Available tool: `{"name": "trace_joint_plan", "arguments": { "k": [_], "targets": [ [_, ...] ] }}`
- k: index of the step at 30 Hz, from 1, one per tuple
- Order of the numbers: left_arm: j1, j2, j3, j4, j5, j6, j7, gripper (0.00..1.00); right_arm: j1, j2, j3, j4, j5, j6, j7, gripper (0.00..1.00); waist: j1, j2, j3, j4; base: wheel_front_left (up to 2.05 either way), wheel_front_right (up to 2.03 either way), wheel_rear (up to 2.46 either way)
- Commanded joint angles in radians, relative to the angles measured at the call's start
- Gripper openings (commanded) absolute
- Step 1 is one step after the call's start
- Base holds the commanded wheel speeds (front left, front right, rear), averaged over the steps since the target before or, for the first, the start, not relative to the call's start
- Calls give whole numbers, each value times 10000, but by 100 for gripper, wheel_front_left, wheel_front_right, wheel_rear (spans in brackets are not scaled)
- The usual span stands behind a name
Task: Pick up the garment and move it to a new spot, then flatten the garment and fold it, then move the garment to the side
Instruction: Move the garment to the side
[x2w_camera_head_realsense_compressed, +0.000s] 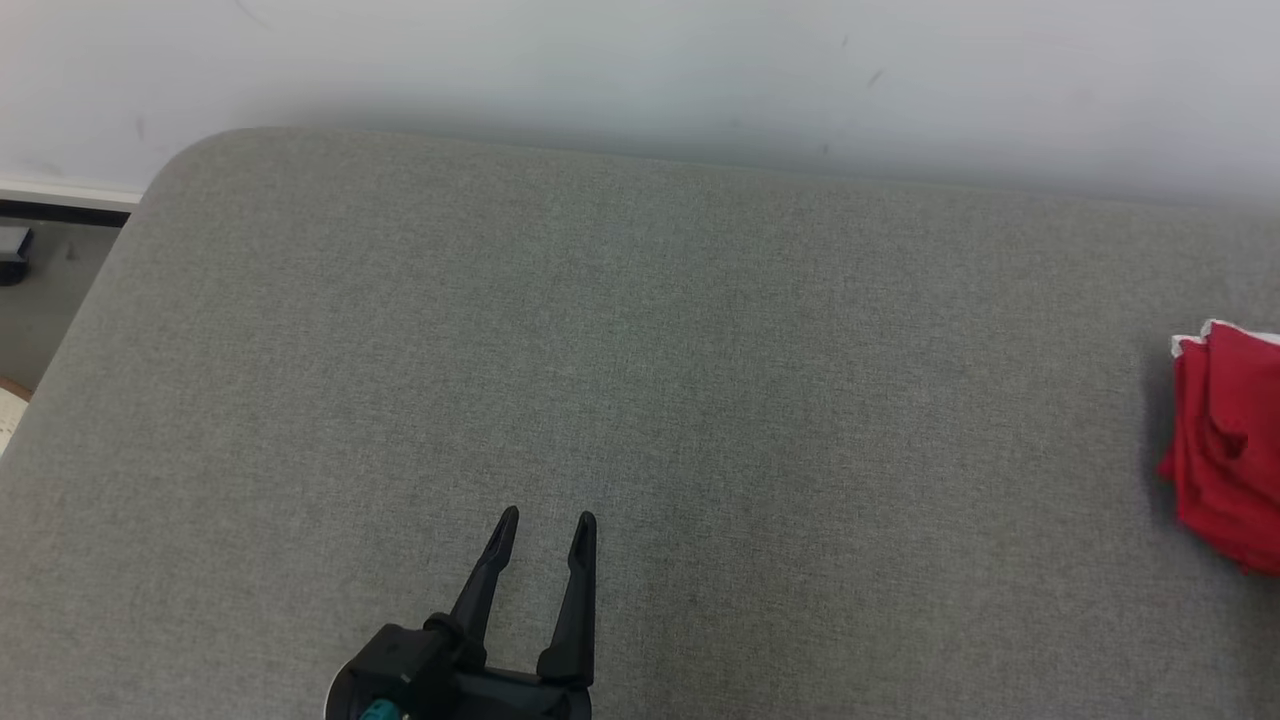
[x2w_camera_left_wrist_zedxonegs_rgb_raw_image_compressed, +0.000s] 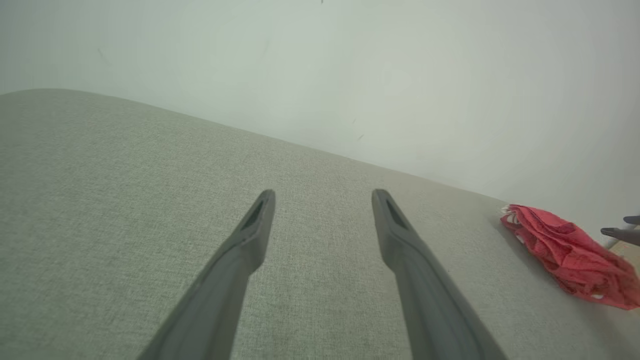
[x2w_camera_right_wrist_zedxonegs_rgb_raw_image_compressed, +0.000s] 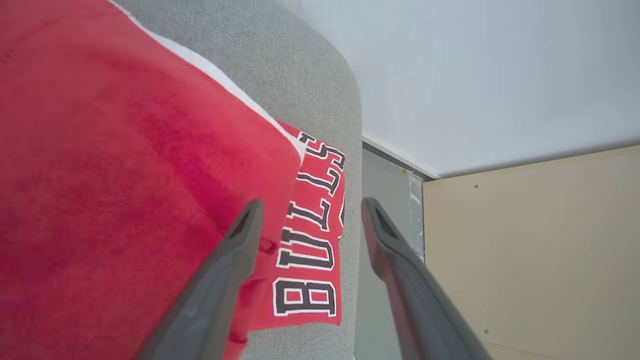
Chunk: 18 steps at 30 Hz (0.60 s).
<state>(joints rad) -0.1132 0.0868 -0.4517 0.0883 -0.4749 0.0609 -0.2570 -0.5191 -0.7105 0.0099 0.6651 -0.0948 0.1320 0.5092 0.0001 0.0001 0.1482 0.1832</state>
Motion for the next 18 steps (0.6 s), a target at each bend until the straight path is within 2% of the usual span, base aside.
{"name": "trace_joint_plan", "arguments": {
  "k": [1,6,9,11,16,18],
  "targets": [
    [-137,49,-4,-8,111,-7,-6,100,73,30,-53,-52,-123,-26,-52,100,-1,-1,8,-5,0,0,0],
    [-103,140,54,-76,283,176,-27,100,162,166,-129,-571,-774,-26,-657,100,-1,-1,-191,-100,0,0,0],
    [66,96,303,-231,124,282,-55,100,219,432,-270,-901,-767,-26,-1022,100,-1,-1,-430,-175,0,0,0],
    [197,104,365,-332,77,204,-68,100,280,701,-530,-1121,-548,-26,-1227,100,-1,-1,-652,-214,0,0,0],
    [595,50,1004,-423,-59,411,-89,100,752,1674,-1039,-2075,19,-26,-1648,100,-1,-1,-1309,-286,0,0,0],
    [704,98,1179,-335,25,467,-79,100,1525,2494,-1332,-2893,-114,-26,-1903,100,-1,-1,-1585,-319,0,0,0]
  ]
}}
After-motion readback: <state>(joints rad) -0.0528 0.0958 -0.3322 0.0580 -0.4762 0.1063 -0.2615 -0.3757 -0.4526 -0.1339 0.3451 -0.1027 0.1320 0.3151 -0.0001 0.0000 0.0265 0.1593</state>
